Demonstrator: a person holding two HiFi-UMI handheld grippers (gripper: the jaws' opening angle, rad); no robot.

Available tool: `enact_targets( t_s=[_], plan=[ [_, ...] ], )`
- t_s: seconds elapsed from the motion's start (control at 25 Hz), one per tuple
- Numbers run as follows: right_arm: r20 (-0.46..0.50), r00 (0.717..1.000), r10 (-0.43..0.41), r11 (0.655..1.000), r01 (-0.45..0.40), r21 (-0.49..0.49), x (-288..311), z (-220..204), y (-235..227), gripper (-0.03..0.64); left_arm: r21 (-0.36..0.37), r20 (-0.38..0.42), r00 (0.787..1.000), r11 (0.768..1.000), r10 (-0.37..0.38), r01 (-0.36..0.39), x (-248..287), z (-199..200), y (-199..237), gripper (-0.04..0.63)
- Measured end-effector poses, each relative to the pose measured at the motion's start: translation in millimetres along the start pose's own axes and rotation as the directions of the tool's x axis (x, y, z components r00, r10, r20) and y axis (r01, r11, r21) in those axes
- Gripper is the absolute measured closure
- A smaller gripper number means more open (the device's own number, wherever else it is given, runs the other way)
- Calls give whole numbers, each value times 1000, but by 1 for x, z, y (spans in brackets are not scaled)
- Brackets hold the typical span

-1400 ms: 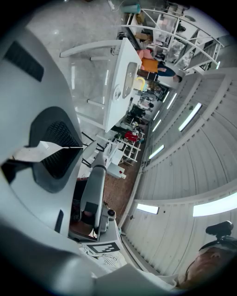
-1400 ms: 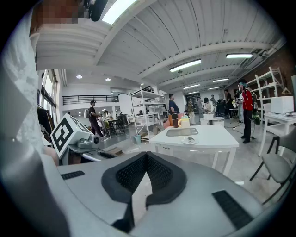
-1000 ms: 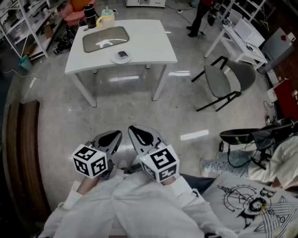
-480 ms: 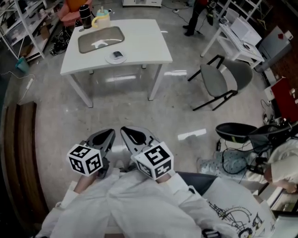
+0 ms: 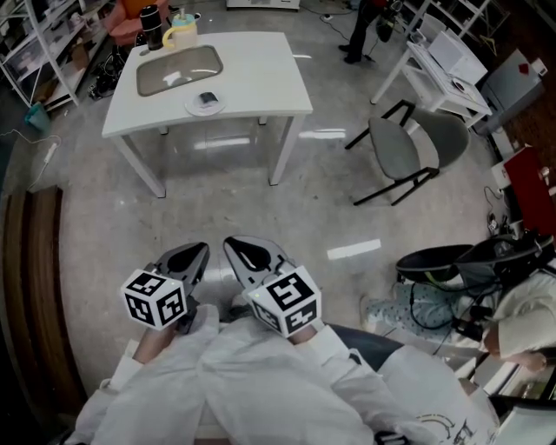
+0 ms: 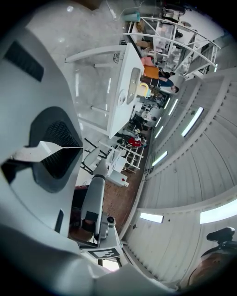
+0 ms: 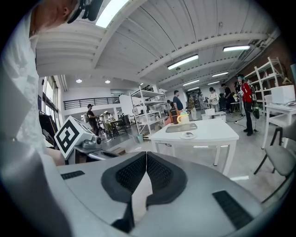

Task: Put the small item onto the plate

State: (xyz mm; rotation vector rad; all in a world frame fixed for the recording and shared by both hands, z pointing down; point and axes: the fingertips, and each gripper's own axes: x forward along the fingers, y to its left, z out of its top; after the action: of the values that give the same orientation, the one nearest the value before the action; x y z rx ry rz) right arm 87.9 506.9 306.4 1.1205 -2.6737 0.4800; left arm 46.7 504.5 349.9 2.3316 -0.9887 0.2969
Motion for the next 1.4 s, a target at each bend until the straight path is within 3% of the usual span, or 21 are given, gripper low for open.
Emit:
enact_targets(
  t_s=[0.28,0.52,0.8,1.4],
  plan=[
    [-20,1000,-4,999,5,48,-9,-28,-8,600,-29,-21,1000,1000,4,-4,4,-24,1,580],
    [-38,999,-9,997,11,72,10,-27,-37,600,-62,-21,1000,998,21,-22,20,-11,22,580],
    [-38,998,-47,995,50,88,56,-5,-76,600,-91,1,999,995,37,-37,43,32,79,580],
    [-31,993,-118,992,119,49,203,75,-150,600,-5,-35,998,999,-45,45,101,142,198,580]
  ],
)
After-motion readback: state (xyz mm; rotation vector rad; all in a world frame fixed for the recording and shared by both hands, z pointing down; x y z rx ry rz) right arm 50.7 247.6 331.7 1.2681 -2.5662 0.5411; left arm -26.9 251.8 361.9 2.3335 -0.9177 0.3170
